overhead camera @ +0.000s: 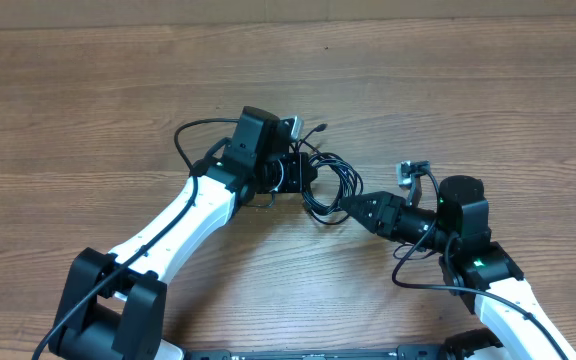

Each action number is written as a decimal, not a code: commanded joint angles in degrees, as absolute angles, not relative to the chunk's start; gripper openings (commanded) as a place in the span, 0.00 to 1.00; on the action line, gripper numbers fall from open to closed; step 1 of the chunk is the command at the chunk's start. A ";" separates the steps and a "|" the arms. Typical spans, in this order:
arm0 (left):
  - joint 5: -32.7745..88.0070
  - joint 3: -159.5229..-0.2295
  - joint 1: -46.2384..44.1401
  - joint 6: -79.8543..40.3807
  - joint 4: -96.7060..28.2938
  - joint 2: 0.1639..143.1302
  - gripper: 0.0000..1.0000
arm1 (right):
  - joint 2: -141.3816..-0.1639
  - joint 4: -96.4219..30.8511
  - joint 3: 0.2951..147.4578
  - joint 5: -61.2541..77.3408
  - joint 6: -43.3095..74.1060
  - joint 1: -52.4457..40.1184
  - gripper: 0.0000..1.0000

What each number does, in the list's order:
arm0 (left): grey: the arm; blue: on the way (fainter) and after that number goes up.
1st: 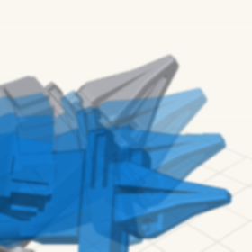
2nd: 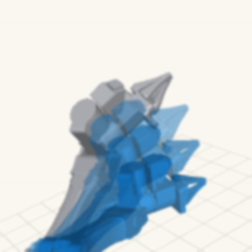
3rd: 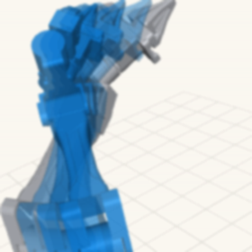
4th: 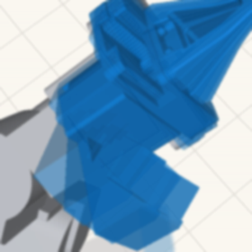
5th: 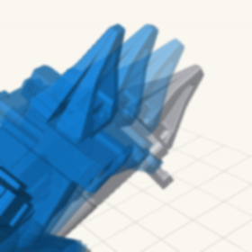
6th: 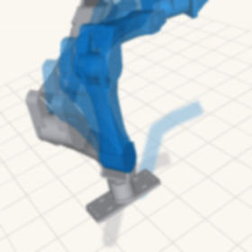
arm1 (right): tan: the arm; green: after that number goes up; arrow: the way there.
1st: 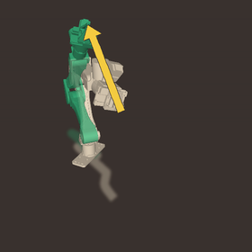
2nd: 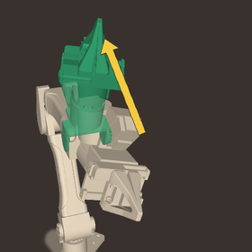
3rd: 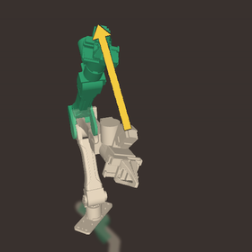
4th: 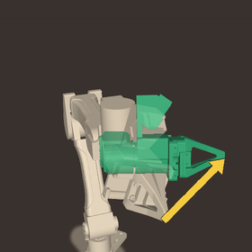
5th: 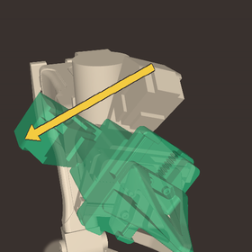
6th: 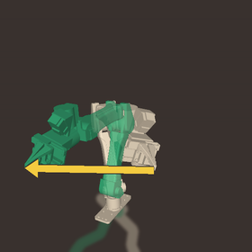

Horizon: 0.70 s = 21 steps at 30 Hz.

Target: Untangle cables

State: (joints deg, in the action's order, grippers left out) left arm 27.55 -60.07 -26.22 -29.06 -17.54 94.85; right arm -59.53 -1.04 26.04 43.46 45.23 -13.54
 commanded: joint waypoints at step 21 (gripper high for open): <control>50.24 -60.47 -26.72 -29.80 -10.00 94.48 0.04 | -65.76 -0.43 27.46 31.33 51.46 -17.78 0.41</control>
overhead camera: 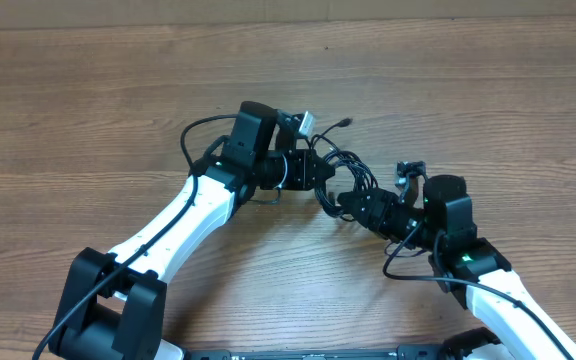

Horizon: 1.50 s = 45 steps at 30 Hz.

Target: Untangle cables

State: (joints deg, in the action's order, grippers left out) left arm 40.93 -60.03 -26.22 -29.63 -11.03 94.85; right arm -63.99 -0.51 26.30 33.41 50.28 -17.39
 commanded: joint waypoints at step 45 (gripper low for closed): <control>38.04 -60.47 -26.61 -47.81 -6.13 94.50 0.07 | -68.49 22.24 27.44 65.23 35.31 -17.23 0.04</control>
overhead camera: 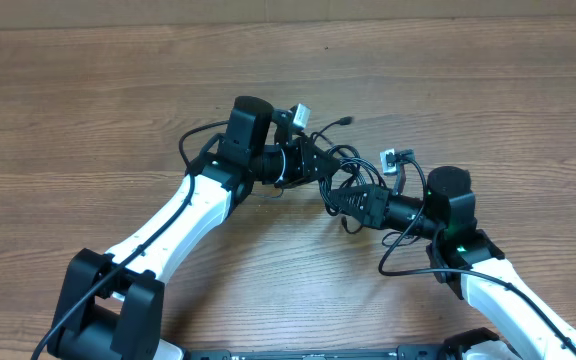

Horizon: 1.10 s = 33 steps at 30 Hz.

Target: Untangle cables

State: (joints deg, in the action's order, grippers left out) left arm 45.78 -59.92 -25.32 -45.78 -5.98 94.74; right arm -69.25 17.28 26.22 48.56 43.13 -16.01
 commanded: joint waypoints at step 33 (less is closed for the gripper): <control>37.87 -60.47 -26.44 -42.28 -32.32 94.50 0.04 | -68.49 33.50 27.44 52.03 40.62 -9.61 0.04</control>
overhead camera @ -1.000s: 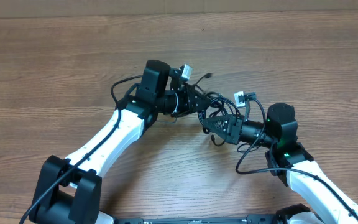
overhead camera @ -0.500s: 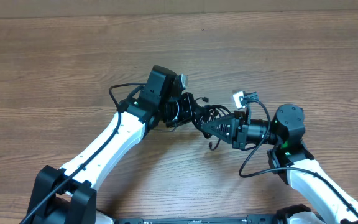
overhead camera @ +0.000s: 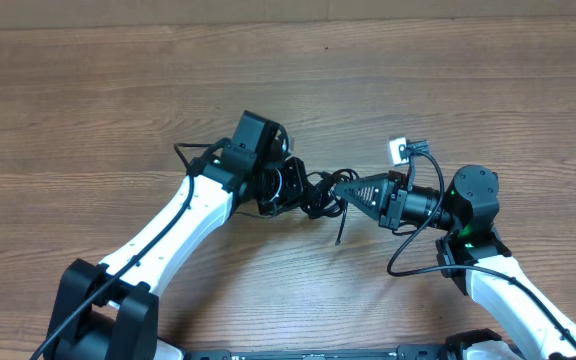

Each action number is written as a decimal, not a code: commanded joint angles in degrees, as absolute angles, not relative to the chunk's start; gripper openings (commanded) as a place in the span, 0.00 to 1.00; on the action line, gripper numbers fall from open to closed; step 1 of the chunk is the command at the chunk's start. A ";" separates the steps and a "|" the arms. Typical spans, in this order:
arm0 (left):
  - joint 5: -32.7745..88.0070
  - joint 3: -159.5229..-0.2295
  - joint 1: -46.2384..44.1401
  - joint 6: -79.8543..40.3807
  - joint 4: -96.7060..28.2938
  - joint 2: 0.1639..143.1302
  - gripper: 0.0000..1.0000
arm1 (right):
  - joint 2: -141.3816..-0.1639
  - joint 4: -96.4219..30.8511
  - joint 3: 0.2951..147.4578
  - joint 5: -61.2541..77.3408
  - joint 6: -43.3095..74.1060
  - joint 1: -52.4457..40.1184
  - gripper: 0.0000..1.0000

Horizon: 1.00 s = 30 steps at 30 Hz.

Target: Untangle cables

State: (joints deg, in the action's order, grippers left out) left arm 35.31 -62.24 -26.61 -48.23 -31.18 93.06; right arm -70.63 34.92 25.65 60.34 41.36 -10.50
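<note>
A tangle of thin black cables [overhead camera: 318, 192] sits bunched between my two grippers at the middle of the wooden table [overhead camera: 88, 90]. My left gripper [overhead camera: 296, 190] comes in from the left and is closed on the tangle's left side. From the right, my right gripper [overhead camera: 338, 187] points left, its fingers pinched together on the tangle's right side. One loose cable end [overhead camera: 340, 228] trails toward the table's front edge. The fingers and the bunching hide how the strands cross.
The right arm's own black cable [overhead camera: 408, 262] loops beside its wrist, and a small white-tagged connector [overhead camera: 400, 150] stands above that wrist. Bare wood lies all round the arms.
Both grippers have come nearer the front edge, the left one also shifting left and the right arm's wrist right. The tangle is now tighter, and a loose end trails out below it.
At first the left gripper held the tangle's left side, with loops spread to the right and the right gripper at their edge. The grippers then closed in with the tangle between them, farther back on the table. Now it sits nearer the front, compact, with one end free.
</note>
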 commanded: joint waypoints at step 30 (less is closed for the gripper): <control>37.06 -60.64 -17.67 -21.06 -15.84 94.39 0.04 | -66.87 6.24 27.51 40.38 25.17 -9.89 0.47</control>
